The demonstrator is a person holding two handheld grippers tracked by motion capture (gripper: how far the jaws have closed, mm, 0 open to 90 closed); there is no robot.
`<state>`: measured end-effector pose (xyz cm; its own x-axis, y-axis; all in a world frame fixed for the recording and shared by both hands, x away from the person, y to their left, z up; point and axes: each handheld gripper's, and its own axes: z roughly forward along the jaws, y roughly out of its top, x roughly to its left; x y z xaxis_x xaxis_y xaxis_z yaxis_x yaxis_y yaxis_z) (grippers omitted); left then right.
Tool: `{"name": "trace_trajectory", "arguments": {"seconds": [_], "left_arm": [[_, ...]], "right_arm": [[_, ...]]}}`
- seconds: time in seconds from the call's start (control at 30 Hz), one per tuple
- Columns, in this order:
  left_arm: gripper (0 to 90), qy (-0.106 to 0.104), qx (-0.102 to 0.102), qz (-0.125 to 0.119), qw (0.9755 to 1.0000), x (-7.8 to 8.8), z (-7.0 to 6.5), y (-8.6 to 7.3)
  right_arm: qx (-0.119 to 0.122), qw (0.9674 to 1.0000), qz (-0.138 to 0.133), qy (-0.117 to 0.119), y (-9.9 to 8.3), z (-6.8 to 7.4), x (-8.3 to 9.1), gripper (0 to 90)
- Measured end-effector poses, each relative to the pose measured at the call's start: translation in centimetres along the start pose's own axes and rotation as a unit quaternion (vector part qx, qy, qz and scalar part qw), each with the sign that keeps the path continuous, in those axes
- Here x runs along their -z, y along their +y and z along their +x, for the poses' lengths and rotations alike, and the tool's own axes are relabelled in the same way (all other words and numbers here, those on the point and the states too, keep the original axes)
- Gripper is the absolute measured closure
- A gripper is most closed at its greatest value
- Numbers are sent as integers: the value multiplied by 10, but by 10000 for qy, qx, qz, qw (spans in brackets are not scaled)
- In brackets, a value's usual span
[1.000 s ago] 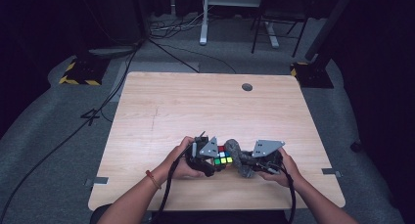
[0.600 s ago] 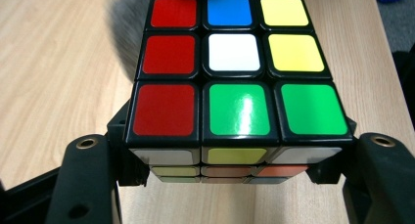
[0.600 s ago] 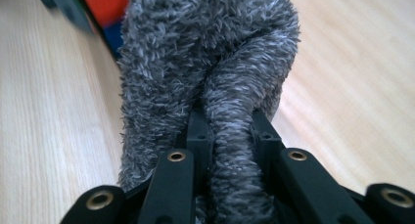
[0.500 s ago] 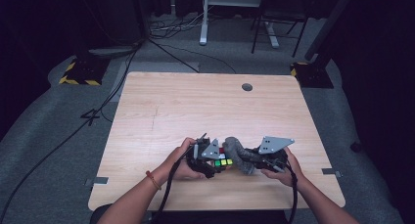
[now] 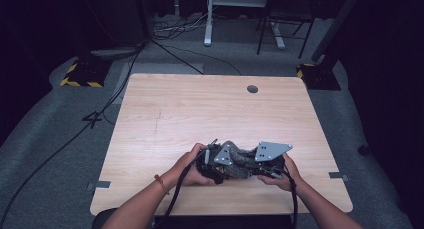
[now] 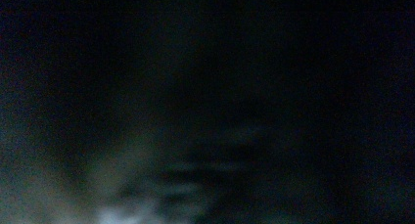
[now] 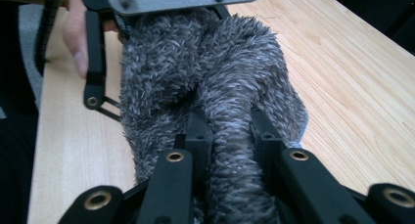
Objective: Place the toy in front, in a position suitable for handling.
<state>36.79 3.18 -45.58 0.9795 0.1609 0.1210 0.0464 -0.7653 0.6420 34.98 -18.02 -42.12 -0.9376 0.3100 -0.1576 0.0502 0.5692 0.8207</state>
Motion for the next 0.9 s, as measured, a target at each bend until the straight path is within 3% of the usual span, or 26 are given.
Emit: {"name": "trace_trajectory", "arguments": {"seconds": [0.2, 0.23, 0.47, 0.57, 0.6, 0.73, 0.8, 0.9], "left_arm": [[338, 72, 22, -56, 10000, 4, 1, -1], [338, 50, 35, -108, 9999, 6, 1, -2], [338, 68, 47, -379, 9992, 18, 1, -1], [338, 67, 83, -495, 9987, 23, 2, -1], [338, 96, 65, -500, 9987, 24, 2, -1], [338, 76, 105, -541, 9985, 25, 2, -2], [338, 101, 124, -546, 9984, 26, 3, -2], [338, 115, 103, -539, 9984, 27, 4, -2]], "right_arm": [[-165, 9996, 119, -173, -6, -10, 1, 755], [-221, 9990, 224, -311, -11, -14, 3, 756], [-413, 9977, 423, -336, -27, -22, 2, 756], [-449, 9973, 495, -291, -31, -23, -1, 756], [-517, 9973, 493, -176, -33, -23, -3, 756], [-488, 9976, 477, -60, -33, -21, -4, 756], [-446, 9978, 473, 155, -33, -19, -4, 756], [-418, 9978, 440, 251, -33, -16, -4, 756]]}}
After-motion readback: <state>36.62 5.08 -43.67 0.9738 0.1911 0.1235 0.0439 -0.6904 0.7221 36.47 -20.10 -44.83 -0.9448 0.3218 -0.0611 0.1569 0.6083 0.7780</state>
